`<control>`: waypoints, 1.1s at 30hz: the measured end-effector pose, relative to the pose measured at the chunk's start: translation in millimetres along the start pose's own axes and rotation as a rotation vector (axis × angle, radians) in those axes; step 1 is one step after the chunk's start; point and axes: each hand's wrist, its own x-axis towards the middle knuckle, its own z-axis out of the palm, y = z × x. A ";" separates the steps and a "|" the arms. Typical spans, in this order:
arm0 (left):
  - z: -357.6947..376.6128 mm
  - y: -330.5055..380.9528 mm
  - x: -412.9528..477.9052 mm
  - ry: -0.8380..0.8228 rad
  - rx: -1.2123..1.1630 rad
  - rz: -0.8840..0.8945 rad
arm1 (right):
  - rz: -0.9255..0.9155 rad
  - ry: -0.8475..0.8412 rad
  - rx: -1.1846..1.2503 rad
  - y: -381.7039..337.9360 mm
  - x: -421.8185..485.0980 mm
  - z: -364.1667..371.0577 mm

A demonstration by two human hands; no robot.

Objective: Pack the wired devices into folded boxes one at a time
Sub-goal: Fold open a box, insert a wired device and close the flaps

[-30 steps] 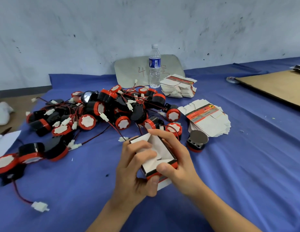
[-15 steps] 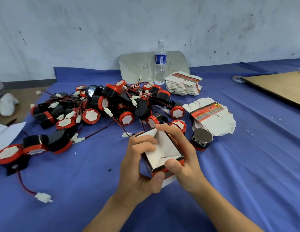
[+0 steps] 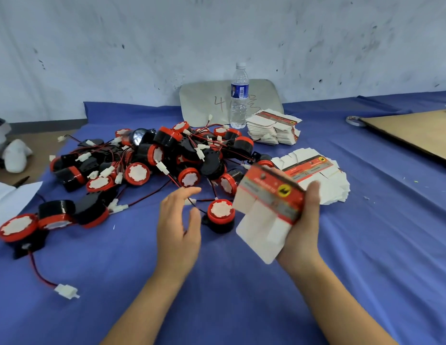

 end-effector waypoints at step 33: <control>7.7 1.5 0.8 0.037 -0.285 -0.073 | 0.395 -0.067 -0.666 10.6 12.6 -16.7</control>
